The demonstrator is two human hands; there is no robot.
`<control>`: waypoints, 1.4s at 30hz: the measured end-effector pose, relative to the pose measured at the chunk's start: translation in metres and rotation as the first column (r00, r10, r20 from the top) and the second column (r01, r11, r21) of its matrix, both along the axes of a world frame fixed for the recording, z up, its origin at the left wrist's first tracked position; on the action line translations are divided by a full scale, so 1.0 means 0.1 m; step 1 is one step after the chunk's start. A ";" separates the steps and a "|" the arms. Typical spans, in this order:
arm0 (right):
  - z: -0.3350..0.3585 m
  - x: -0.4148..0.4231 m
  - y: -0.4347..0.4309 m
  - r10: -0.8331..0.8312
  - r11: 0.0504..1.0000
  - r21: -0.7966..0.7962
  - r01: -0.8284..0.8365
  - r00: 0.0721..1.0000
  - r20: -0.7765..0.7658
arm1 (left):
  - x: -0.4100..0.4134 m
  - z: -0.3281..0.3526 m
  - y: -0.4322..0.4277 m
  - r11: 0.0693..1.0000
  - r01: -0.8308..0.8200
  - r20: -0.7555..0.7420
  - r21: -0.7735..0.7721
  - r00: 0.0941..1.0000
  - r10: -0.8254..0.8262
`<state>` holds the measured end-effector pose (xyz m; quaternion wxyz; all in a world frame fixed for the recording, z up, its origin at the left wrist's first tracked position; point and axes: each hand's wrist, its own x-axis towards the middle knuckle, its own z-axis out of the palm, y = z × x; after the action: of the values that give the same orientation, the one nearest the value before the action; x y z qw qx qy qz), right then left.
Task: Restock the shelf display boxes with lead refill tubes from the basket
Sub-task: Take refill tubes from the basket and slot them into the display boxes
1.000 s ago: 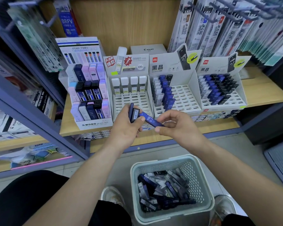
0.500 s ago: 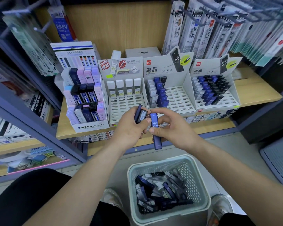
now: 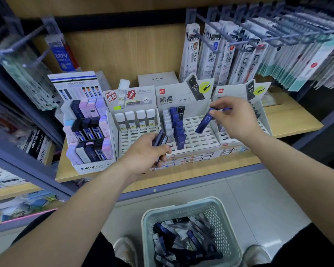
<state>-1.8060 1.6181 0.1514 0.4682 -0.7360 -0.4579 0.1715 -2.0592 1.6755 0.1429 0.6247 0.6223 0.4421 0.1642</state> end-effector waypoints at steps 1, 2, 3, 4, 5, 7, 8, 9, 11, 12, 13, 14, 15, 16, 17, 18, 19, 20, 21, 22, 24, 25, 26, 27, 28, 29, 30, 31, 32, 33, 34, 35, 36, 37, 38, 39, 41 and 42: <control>-0.03 0.04 0.08 -0.007 1.000 0.008 0.006 1.000 0.026 | 0.01 -0.01 0.03 1.000 -0.010 0.010 -0.004 1.000 0.010; -0.06 0.07 0.16 -0.010 1.000 0.016 0.010 0.999 0.043 | 0.02 -0.01 0.06 1.000 -0.013 0.021 -0.012 1.000 0.013; -0.09 0.08 0.23 -0.009 1.000 0.019 0.008 0.999 0.054 | 0.03 -0.02 0.08 1.000 -0.007 0.027 -0.021 1.000 0.007; -0.13 0.09 0.29 -0.004 1.000 0.018 0.003 0.998 0.070 | 0.04 -0.03 0.10 1.000 0.005 0.022 -0.030 1.000 -0.004; -0.17 0.09 0.36 0.002 1.000 0.010 -0.003 0.996 0.094 | 0.06 -0.04 0.12 0.999 0.017 0.011 -0.034 1.000 -0.016; -0.25 0.08 0.48 0.018 1.000 -0.016 -0.016 0.991 0.136 | 0.11 -0.04 0.17 0.999 0.025 -0.002 -0.037 1.000 -0.025; -0.29 0.08 0.53 0.018 1.000 -0.028 -0.015 0.989 0.145 | 0.13 -0.05 0.21 0.999 0.021 -0.002 -0.036 1.000 -0.021; -0.32 0.08 0.58 0.012 0.999 -0.039 -0.006 0.989 0.149 | 0.15 -0.06 0.24 0.999 0.016 -0.001 -0.034 1.000 -0.016; -0.37 0.07 0.64 0.004 0.999 -0.054 0.005 0.986 0.166 | 0.17 -0.07 0.28 0.999 0.013 -0.001 -0.034 1.000 -0.013; -0.39 0.07 0.66 0.007 0.999 -0.054 0.002 0.984 0.178 | 0.17 -0.08 0.29 0.999 0.016 0.000 -0.031 1.000 -0.016; -0.39 0.08 0.67 0.012 0.999 -0.053 -0.002 0.982 0.191 | 0.16 -0.10 0.30 0.999 0.020 0.003 -0.028 1.000 -0.020; -0.39 0.08 0.68 0.021 0.999 -0.053 -0.011 0.978 0.207 | 0.16 -0.11 0.31 0.999 0.022 0.006 -0.024 1.000 -0.022; -0.39 0.08 0.69 0.038 0.998 -0.053 -0.027 0.973 0.226 | 0.16 -0.13 0.31 1.000 0.024 0.010 -0.020 1.000 -0.023; -0.38 0.08 0.70 0.060 0.997 -0.055 -0.048 0.965 0.255 | 0.15 -0.14 0.32 1.000 0.024 0.013 -0.017 1.000 -0.024; -0.38 0.09 0.71 0.085 0.996 -0.060 -0.070 0.952 0.295 | 0.14 -0.16 0.33 1.000 0.024 0.014 -0.014 1.000 -0.024; -0.38 0.09 0.71 0.108 0.994 -0.069 -0.090 0.935 0.336 | 0.12 -0.17 0.33 1.000 0.024 0.014 -0.011 1.000 -0.024; -0.39 0.10 0.72 0.126 0.991 -0.076 -0.105 0.920 0.370 | 0.10 -0.18 0.33 1.000 0.023 0.014 -0.009 1.000 -0.023; -0.41 0.11 0.72 0.138 0.990 -0.079 -0.115 0.908 0.395 | 0.08 -0.19 0.33 1.000 0.023 0.013 -0.006 1.000 -0.023; -0.42 0.11 0.72 0.144 0.989 -0.076 -0.123 0.900 0.412 | 0.06 -0.19 0.32 1.000 0.024 0.014 -0.003 1.000 -0.024; -0.43 0.11 0.73 0.144 0.990 -0.063 -0.130 0.893 0.426 | 0.05 -0.20 0.31 1.000 0.025 0.016 -0.002 1.000 -0.025; -0.44 0.08 0.75 0.129 0.990 -0.009 -0.140 0.885 0.447 | 0.01 -0.20 0.29 0.999 0.033 0.017 -0.001 0.999 -0.033; -0.45 0.07 0.76 0.117 0.990 0.013 -0.137 0.884 0.452 | 0.00 -0.20 0.28 0.999 0.038 0.016 -0.001 0.999 -0.038; -0.47 0.06 0.77 0.102 0.992 0.022 -0.126 0.886 0.453 | -0.01 -0.21 0.27 0.999 0.039 0.016 -0.001 0.999 -0.039; -0.49 0.06 0.78 0.089 0.994 0.019 -0.109 0.889 0.449 | -0.01 -0.21 0.26 0.999 0.038 0.018 -0.002 0.999 -0.038; -0.52 0.06 0.80 0.081 0.996 0.006 -0.094 0.892 0.444 | -0.02 -0.22 0.25 0.999 0.036 0.020 0.000 0.999 -0.036; -0.55 0.05 0.80 0.080 0.996 -0.014 -0.083 0.896 0.437 | -0.02 -0.22 0.24 0.999 0.035 0.021 0.002 0.999 -0.035; -0.59 0.05 0.81 0.088 0.996 -0.037 -0.079 0.897 0.433 | -0.02 -0.21 0.23 0.999 0.032 0.022 0.005 0.999 -0.032; -0.61 0.04 0.81 0.102 0.995 -0.063 -0.083 0.895 0.434 | -0.02 -0.21 0.23 1.000 0.030 0.024 0.008 0.999 -0.030; -0.62 0.03 0.81 0.116 0.992 -0.088 -0.086 0.891 0.439 | -0.02 -0.21 0.23 1.000 0.028 0.026 0.012 0.999 -0.029; -0.61 0.01 0.80 0.120 0.991 -0.105 -0.081 0.887 0.447 | -0.01 -0.20 0.23 0.999 0.026 0.029 0.019 0.999 -0.027; -0.56 -0.01 0.79 0.106 0.992 -0.103 -0.066 0.884 0.456 | -0.01 -0.20 0.23 0.999 0.023 0.032 0.032 0.999 -0.024; -0.50 -0.04 0.78 0.075 0.996 -0.081 -0.043 0.882 0.464 | 0.00 -0.20 0.23 0.999 0.019 0.036 0.046 0.999 -0.021; -0.42 -0.09 0.75 0.041 0.999 -0.043 -0.023 0.884 0.466 | 0.00 -0.20 0.24 0.998 0.015 0.038 0.060 0.999 -0.017; -0.33 -0.16 0.70 0.023 1.000 -0.006 -0.023 0.894 0.448 | 0.01 -0.20 0.25 0.997 0.012 0.039 0.077 0.999 -0.015; -0.24 -0.25 0.65 0.037 0.999 0.021 -0.050 0.915 0.403 | 0.02 -0.20 0.25 0.995 0.009 0.039 0.095 0.999 -0.013; -0.16 -0.35 0.58 0.087 0.994 0.032 -0.103 0.941 0.327 | 0.03 -0.20 0.25 0.994 0.008 0.041 0.111 0.999 -0.012; -0.07 -0.57 0.42 0.250 0.968 -0.009 -0.252 0.958 0.137 | 0.06 -0.21 0.25 0.991 0.008 0.052 0.133 0.999 -0.015; -0.07 -0.65 0.35 0.322 0.946 -0.049 -0.320 0.945 0.061 | 0.07 -0.21 0.25 0.990 0.011 0.061 0.140 0.998 -0.020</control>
<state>-1.8712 1.6532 0.1443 0.4040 -0.6658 -0.5840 0.2289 -2.0521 1.7001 0.1221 0.5945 0.6625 0.4049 0.2091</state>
